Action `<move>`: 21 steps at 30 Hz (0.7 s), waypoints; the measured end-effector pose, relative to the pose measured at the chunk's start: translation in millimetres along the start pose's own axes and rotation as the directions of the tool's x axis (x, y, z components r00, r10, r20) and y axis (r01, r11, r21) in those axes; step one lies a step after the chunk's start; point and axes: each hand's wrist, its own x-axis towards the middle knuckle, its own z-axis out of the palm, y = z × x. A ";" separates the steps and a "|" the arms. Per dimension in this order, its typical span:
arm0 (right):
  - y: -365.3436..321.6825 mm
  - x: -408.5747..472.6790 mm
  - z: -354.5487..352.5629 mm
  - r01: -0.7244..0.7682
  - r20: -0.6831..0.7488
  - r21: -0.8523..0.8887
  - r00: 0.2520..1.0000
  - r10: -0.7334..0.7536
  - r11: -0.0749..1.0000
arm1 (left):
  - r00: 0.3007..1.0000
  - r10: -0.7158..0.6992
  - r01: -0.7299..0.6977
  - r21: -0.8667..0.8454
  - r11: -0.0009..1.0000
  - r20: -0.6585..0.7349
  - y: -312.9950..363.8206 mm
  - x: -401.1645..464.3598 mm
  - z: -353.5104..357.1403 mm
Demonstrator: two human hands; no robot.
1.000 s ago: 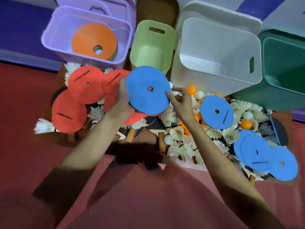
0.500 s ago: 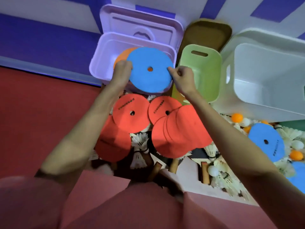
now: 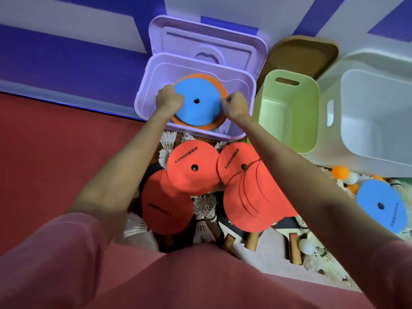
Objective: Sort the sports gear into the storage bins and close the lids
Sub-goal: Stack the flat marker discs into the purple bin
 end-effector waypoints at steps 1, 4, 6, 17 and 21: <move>1.1 -1.5 -2.3 0.015 -0.012 0.014 1.000 -0.015 1.000 | 1.000 -0.001 0.001 0.023 1.000 0.013 -1.1 -0.5 0.7; 7.4 -13.5 -17.5 0.109 -0.046 -0.017 0.993 -0.110 0.994 | 0.999 0.051 -0.051 0.091 0.995 0.009 -0.5 -6.4 4.4; 15.9 -29.8 -31.3 0.199 -0.075 -0.073 0.976 -0.204 0.977 | 0.990 0.139 -0.137 0.063 0.989 -0.017 4.4 -17.1 9.6; 147.7 -182.6 -112.3 0.227 -0.475 -0.058 0.850 -0.227 0.972 | 0.582 0.785 -0.813 -0.127 0.569 -0.211 76.1 -142.3 65.0; 216.9 -225.4 -126.5 0.092 -0.528 -0.012 0.845 -0.085 0.996 | 0.529 0.838 -0.845 -0.165 0.508 -0.132 92.6 -185.4 97.8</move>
